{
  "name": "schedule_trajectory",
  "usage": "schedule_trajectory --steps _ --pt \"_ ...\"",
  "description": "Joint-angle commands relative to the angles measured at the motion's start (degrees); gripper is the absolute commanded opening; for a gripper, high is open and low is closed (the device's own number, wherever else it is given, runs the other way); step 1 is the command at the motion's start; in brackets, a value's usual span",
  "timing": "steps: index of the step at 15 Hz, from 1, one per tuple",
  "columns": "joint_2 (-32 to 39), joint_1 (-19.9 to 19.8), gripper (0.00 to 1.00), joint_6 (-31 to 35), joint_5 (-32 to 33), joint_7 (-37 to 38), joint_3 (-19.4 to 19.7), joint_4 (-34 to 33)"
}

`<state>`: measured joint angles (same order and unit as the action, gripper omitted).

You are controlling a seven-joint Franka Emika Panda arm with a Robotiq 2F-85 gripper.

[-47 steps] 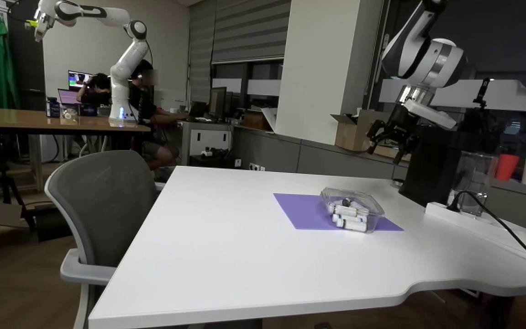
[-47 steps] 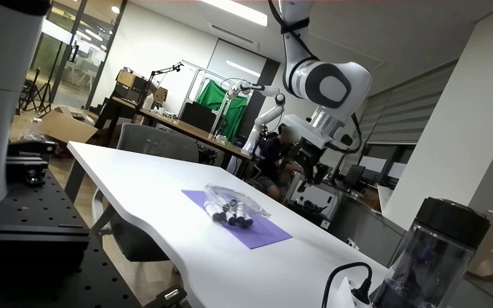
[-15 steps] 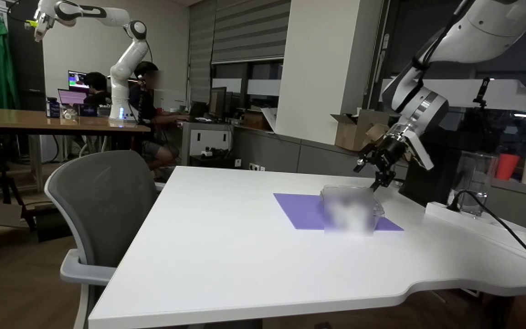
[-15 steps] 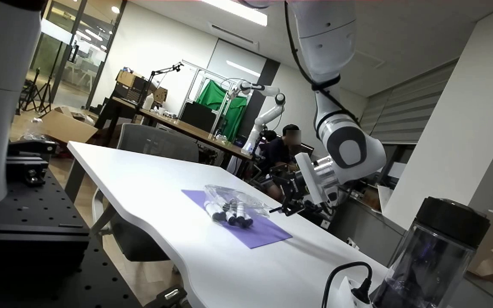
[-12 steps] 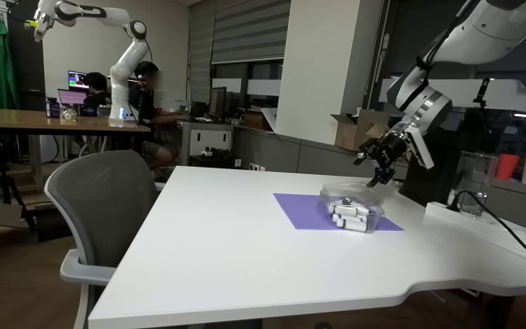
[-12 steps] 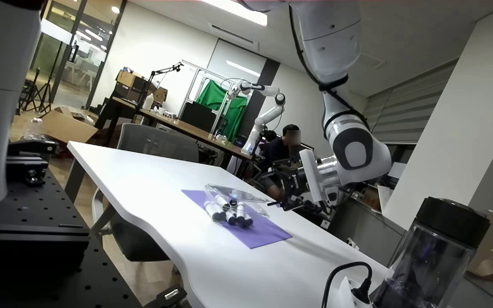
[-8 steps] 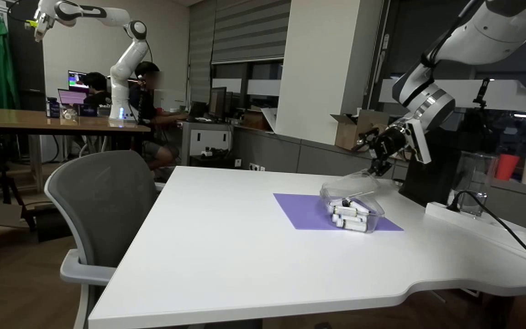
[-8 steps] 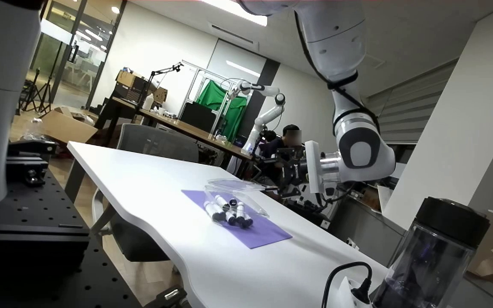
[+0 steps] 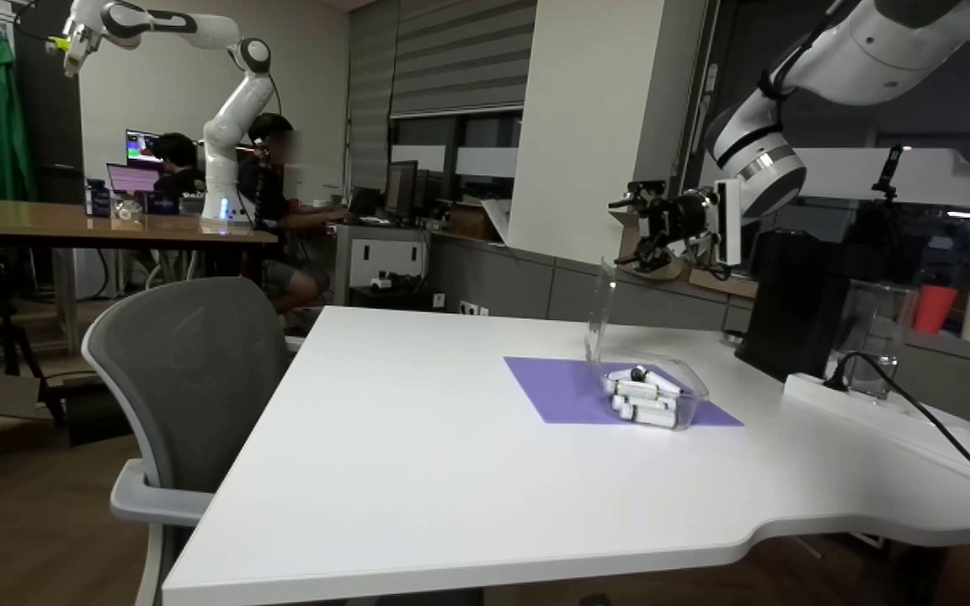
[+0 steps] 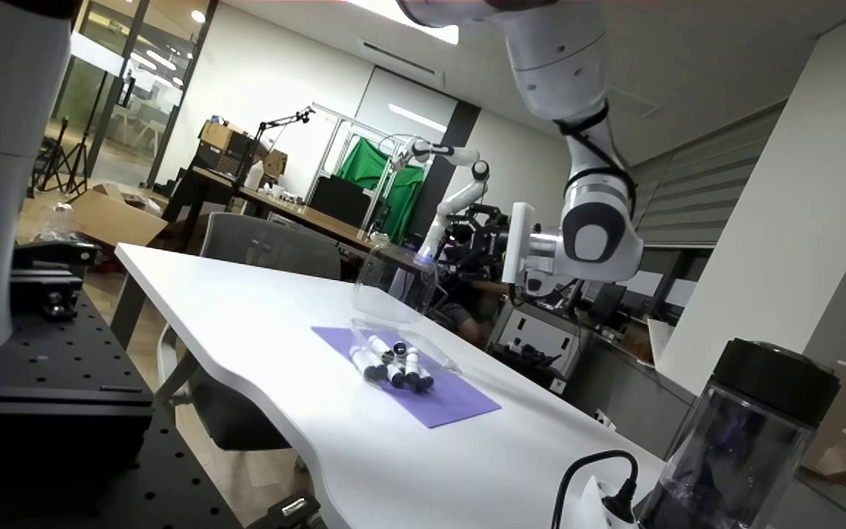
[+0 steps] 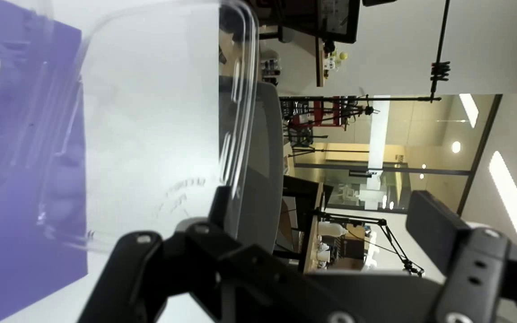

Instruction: Open the lid of the plastic container.

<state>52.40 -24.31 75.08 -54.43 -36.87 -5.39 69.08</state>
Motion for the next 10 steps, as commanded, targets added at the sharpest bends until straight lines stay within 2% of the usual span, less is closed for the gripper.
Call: schedule_trajectory --steps 1,5,7,10 --pt "1.18 4.72 1.0 -2.06 -1.67 3.05 0.03 -0.47" --pt "2.69 9.61 1.0 -1.42 0.37 4.06 1.08 -0.51" --pt "1.41 11.86 1.0 2.12 3.77 4.4 3.44 -1.22" --pt "-1.39 12.06 1.0 5.25 8.3 4.03 4.71 -1.97"
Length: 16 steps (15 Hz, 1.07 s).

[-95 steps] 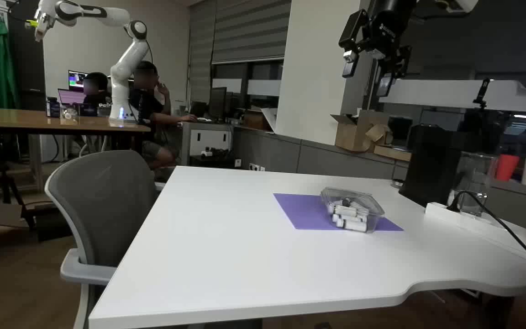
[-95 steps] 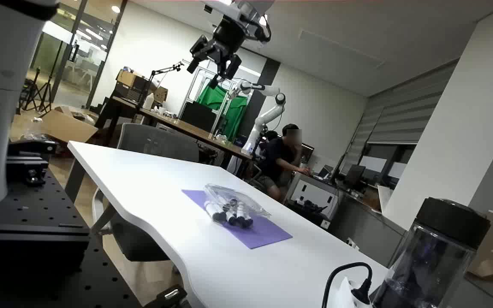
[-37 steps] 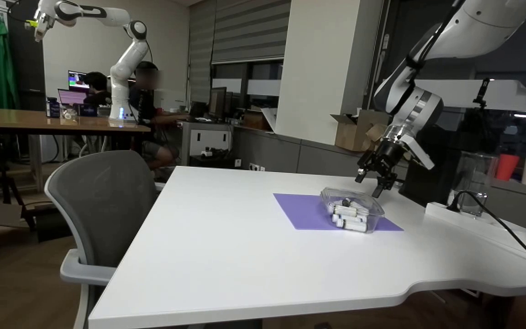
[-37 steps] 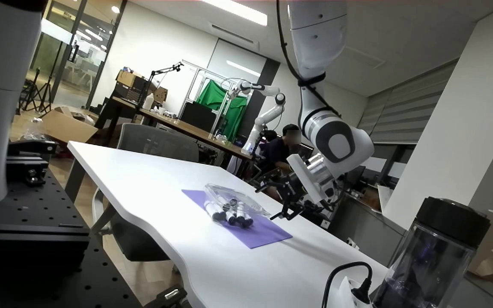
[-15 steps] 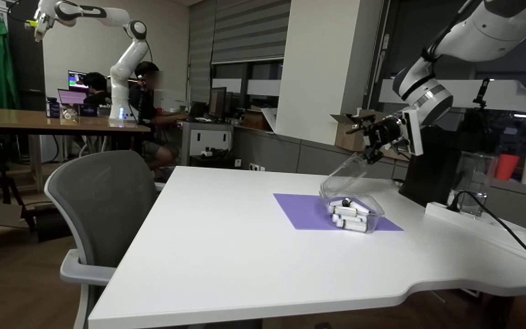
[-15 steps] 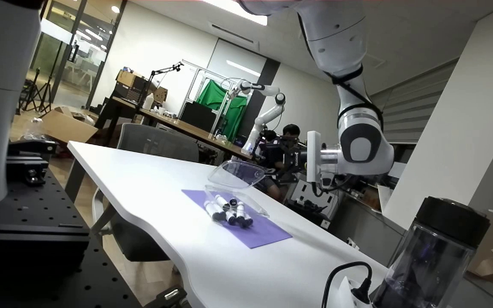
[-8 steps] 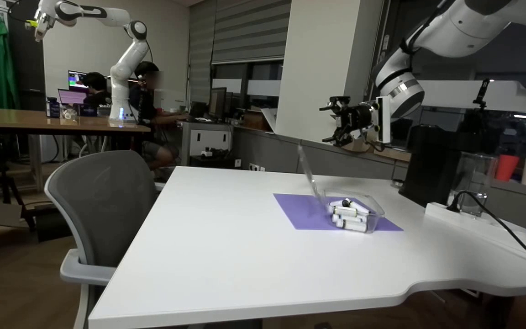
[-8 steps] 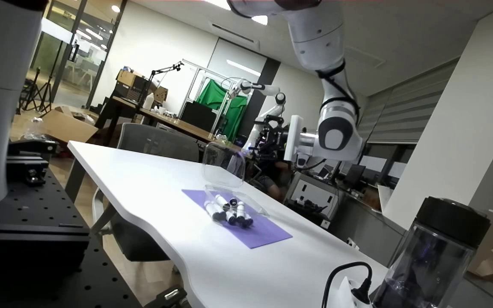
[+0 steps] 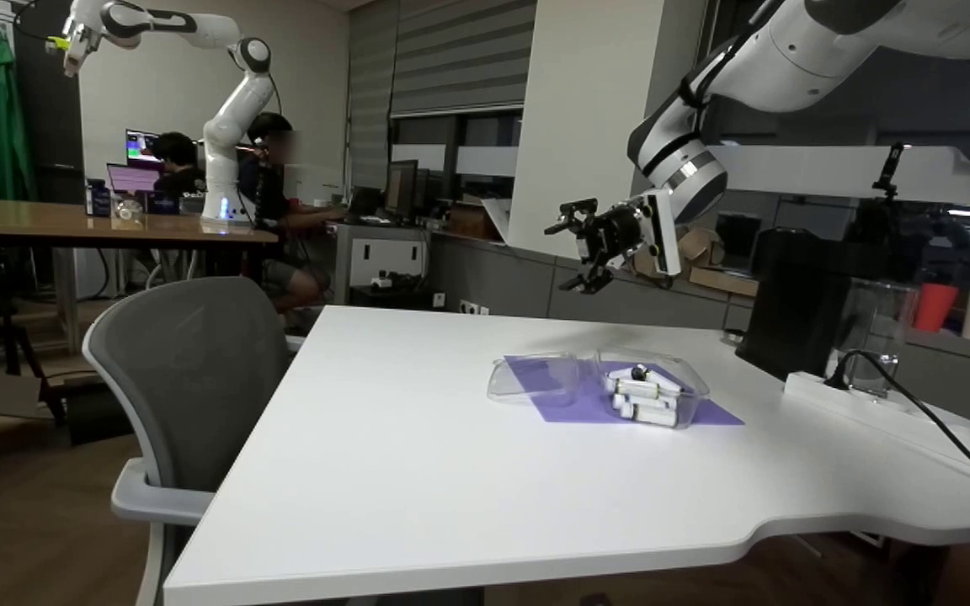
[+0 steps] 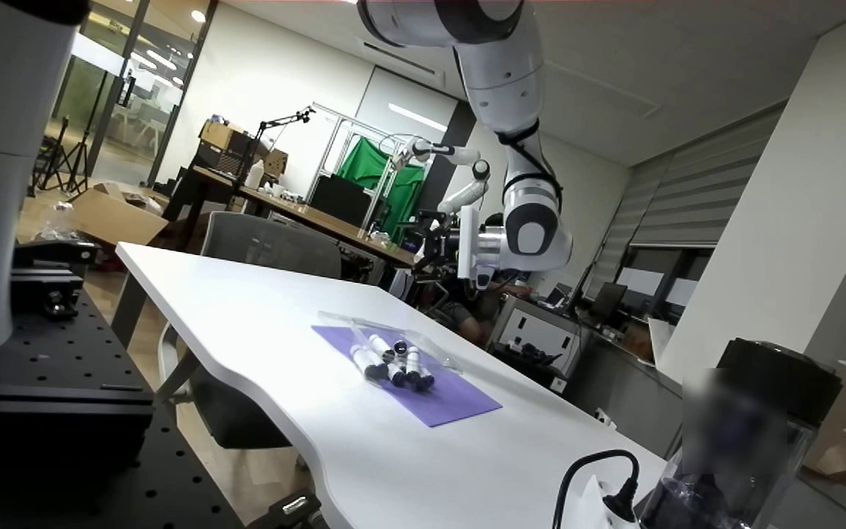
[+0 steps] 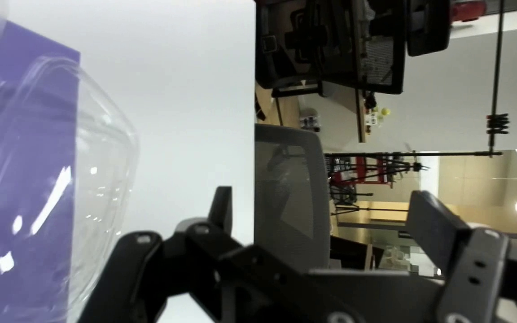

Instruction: Open the lid of the plastic container.

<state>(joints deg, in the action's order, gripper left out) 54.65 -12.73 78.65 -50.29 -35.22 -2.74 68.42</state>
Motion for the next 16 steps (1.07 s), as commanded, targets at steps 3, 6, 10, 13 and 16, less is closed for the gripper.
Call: schedule_trajectory --steps 3,6,10,13,16 --pt "-7.25 -0.14 1.0 4.19 9.03 3.8 3.18 -2.39" --pt "-11.32 -0.89 1.0 7.6 14.1 4.78 4.11 -2.85" --pt "-15.73 -1.42 1.0 14.52 21.51 6.49 4.66 -2.29" --pt "-15.41 -3.27 1.0 15.63 24.13 5.64 2.27 -2.84" --pt "-15.61 -3.71 1.0 15.91 24.5 5.55 1.62 -2.73"
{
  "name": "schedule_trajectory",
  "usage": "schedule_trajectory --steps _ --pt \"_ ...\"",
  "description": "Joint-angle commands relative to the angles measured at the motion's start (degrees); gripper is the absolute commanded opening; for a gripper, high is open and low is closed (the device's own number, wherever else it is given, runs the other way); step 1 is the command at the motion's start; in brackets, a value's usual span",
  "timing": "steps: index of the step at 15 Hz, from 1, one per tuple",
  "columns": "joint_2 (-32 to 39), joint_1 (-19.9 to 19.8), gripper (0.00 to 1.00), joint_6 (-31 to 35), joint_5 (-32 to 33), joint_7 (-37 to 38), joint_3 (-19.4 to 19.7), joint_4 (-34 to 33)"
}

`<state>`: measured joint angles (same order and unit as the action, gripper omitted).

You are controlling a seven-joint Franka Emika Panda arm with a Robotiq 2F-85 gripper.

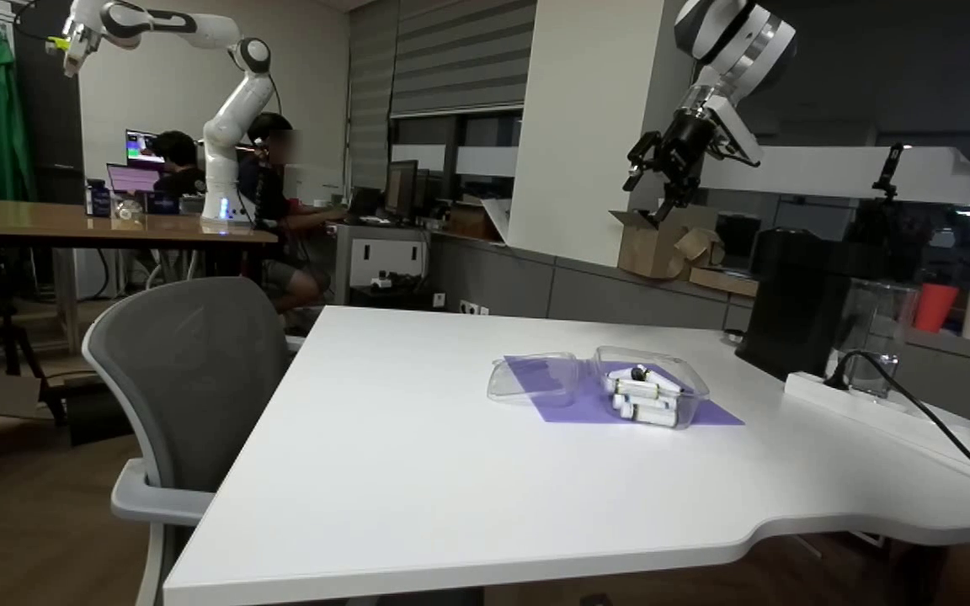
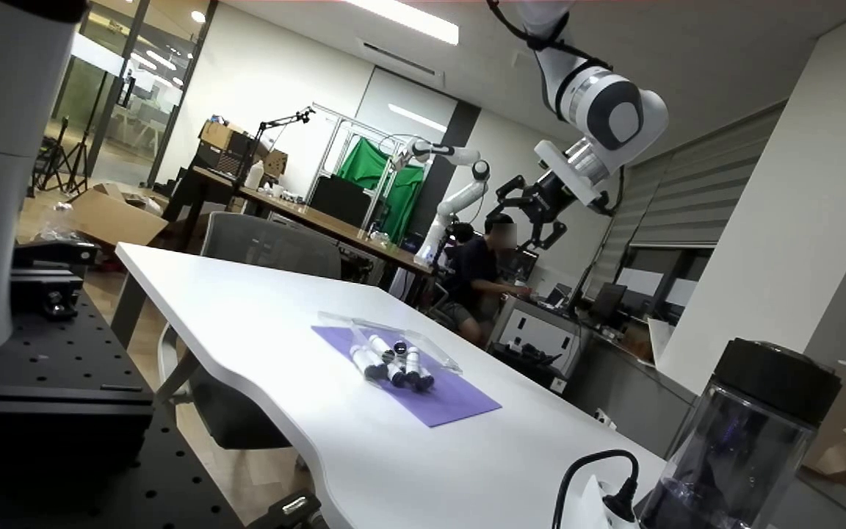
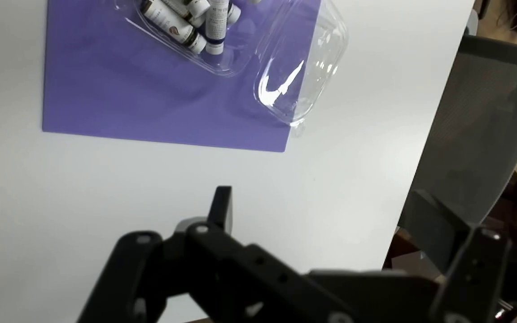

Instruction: Open the lid of the plastic container.

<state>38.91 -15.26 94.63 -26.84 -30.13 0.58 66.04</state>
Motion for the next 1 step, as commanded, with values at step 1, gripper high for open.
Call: schedule_trajectory --steps 1 --pt "0.36 -1.25 1.0 -0.06 1.03 0.42 -1.83 -0.34"
